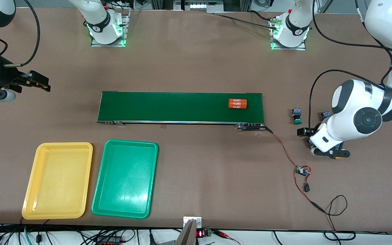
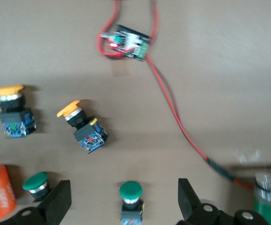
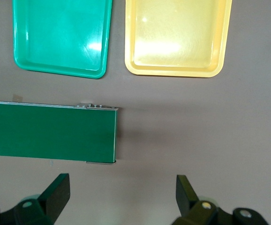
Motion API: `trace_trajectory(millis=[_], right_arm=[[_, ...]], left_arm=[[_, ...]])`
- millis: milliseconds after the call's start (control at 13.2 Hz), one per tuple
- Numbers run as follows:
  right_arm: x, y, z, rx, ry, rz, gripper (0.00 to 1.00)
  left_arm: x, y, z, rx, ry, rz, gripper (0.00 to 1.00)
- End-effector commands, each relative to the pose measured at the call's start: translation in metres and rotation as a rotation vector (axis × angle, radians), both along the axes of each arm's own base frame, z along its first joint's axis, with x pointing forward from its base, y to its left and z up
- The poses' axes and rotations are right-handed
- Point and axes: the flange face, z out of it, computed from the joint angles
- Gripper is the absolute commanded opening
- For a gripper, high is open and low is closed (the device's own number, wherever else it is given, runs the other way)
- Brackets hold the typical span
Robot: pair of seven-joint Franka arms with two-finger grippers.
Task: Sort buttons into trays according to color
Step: 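Grasp a yellow-capped button with the left gripper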
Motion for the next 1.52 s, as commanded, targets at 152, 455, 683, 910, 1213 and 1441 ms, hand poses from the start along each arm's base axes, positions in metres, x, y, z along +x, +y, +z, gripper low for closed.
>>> trace_trajectory(millis=[152, 455, 683, 910, 1213, 1441], right_arm=[[-0.001, -0.001, 0.001, 0.005, -0.001, 0.0, 1.0], [-0.001, -0.001, 0.001, 0.005, -0.001, -0.003, 1.0], [-0.001, -0.001, 0.001, 0.005, -0.001, -0.003, 1.0], [-0.001, -0.002, 0.001, 0.005, -0.001, -0.004, 1.0], [-0.001, -0.002, 0.001, 0.005, -0.001, -0.004, 1.0], [-0.001, -0.001, 0.001, 0.005, -0.001, -0.003, 1.0]], left_arm=[[0.025, 0.093, -0.022, -0.018, -0.03, 0.261, 1.0], [0.021, 0.093, -0.062, -0.051, 0.02, 0.371, 0.98], [0.004, 0.095, -0.104, -0.09, -0.021, 0.392, 0.97], [-0.003, 0.103, -0.132, -0.112, -0.038, 0.402, 0.65], [0.002, 0.088, -0.122, -0.109, -0.042, 0.435, 0.26], [0.002, 0.053, -0.066, -0.087, 0.003, 0.364, 0.28]])
